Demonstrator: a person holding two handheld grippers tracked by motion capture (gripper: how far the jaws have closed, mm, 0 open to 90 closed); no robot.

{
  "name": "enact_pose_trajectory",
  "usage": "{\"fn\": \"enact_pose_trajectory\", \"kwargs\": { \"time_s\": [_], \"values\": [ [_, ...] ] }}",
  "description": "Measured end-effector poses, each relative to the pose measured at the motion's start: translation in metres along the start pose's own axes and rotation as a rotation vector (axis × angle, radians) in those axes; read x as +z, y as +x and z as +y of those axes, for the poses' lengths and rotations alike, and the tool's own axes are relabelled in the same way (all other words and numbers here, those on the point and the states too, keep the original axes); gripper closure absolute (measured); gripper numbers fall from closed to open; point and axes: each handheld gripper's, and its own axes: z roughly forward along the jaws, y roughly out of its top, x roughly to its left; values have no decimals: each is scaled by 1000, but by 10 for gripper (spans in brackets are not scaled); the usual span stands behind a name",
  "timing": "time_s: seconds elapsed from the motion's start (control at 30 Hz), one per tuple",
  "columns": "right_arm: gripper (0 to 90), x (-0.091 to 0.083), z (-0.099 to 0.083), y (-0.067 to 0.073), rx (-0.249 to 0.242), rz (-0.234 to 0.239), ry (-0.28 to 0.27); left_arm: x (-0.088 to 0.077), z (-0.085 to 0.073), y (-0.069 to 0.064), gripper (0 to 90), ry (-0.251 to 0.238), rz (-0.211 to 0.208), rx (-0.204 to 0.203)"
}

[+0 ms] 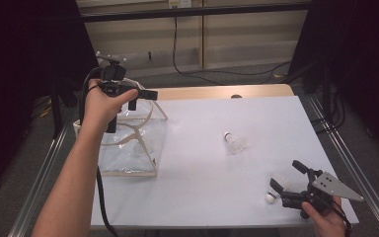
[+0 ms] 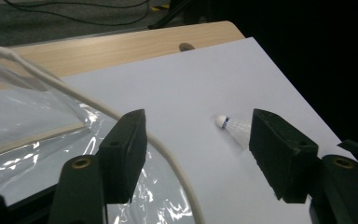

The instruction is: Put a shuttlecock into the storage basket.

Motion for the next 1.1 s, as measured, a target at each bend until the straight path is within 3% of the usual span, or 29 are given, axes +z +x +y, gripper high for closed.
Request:
{"fn": "enact_pose_trajectory", "kwargs": {
  "time_s": [0.47,1.1],
  "values": [
    [9,0,0,0,-3,0,2,3,-1,-15,295,17,-7,64],
    [9,0,0,0,-3,0,2,12,-4,-41,147,23,-94,151]
  ]
}}
